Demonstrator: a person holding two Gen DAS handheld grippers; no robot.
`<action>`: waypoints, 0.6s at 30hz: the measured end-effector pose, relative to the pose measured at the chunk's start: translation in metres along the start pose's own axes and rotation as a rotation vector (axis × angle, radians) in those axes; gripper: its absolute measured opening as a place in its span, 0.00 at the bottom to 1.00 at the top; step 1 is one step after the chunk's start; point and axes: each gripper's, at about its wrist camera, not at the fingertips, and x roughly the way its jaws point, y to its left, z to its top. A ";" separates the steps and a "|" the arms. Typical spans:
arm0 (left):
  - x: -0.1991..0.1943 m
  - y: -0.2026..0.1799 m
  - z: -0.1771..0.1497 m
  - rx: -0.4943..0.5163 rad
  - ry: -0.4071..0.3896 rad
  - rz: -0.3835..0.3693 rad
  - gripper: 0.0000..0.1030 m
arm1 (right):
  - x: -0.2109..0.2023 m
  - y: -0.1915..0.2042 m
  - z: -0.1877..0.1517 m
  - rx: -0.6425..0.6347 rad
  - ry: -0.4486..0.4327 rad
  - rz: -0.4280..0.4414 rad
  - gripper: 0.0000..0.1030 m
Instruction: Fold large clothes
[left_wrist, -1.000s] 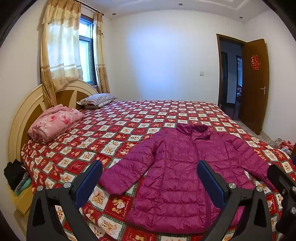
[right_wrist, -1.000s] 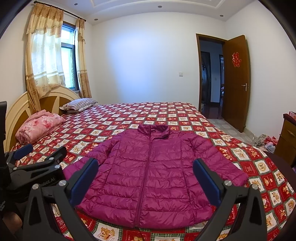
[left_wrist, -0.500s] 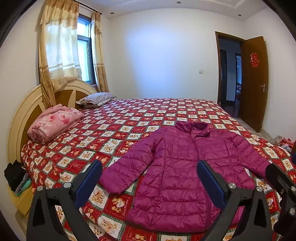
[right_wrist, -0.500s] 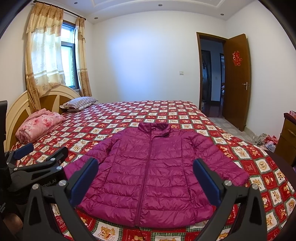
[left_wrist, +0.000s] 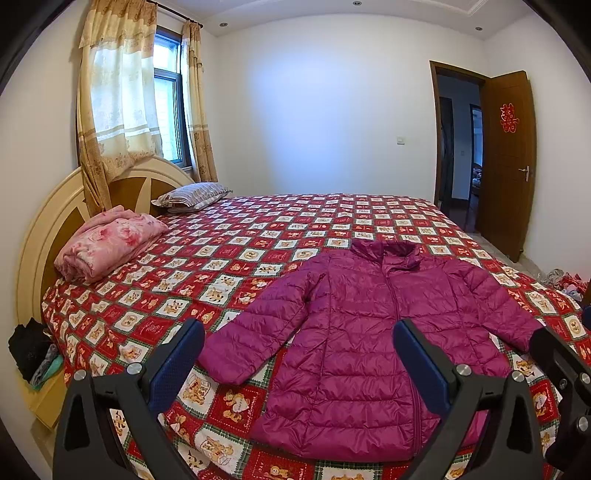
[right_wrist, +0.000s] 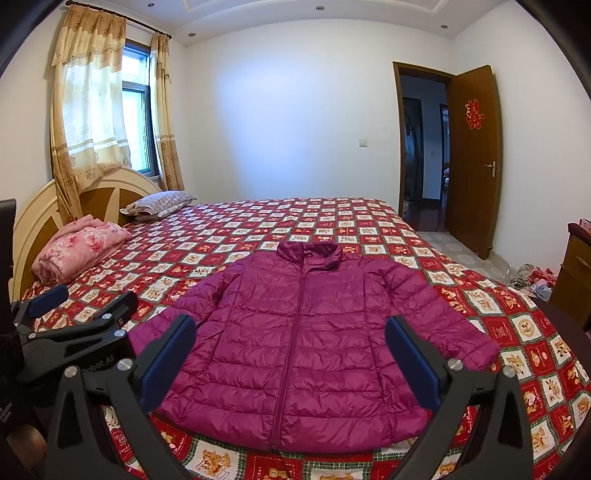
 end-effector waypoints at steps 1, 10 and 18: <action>0.000 0.000 0.000 0.000 0.000 0.001 0.99 | 0.000 0.000 0.000 0.000 0.001 0.000 1.00; 0.002 0.001 -0.002 -0.001 0.007 0.003 0.99 | 0.000 0.000 0.000 0.000 0.003 -0.001 1.00; 0.004 0.003 -0.004 -0.003 0.013 0.004 0.99 | 0.000 0.000 0.000 0.002 0.006 0.000 1.00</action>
